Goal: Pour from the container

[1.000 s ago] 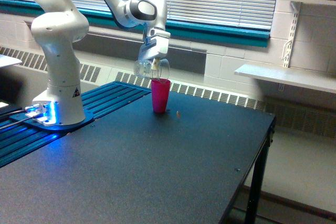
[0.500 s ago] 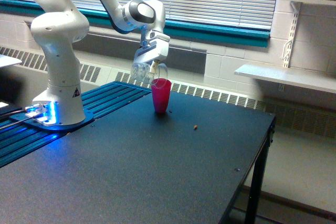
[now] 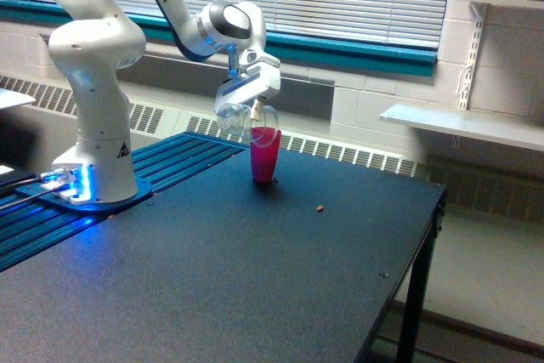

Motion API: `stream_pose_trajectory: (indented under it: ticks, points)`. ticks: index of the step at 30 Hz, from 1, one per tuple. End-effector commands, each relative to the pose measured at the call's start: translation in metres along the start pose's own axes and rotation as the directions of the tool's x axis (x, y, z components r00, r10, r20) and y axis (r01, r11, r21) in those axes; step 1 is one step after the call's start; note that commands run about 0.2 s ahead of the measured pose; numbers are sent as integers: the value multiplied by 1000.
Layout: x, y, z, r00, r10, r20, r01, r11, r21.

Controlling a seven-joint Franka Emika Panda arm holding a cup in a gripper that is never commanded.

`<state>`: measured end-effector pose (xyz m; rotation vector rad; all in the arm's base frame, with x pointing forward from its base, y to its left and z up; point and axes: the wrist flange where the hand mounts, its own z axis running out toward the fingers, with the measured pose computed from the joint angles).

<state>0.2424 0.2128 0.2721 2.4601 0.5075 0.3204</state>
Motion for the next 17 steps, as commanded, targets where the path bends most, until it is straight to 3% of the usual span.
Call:
stream_pose_trajectory:
  ticks: [1,10,12,14,17]
  points:
    - [4,15,12,997,-63,-33,62,998,-19]
    - [13,39,27,982,-147,-115,140,988,-63]
    - [20,39,21,977,-159,-139,151,986,-65]
    - [33,40,10,970,-138,-198,131,990,-51]
    - [42,41,3,968,-132,-212,124,991,-50]
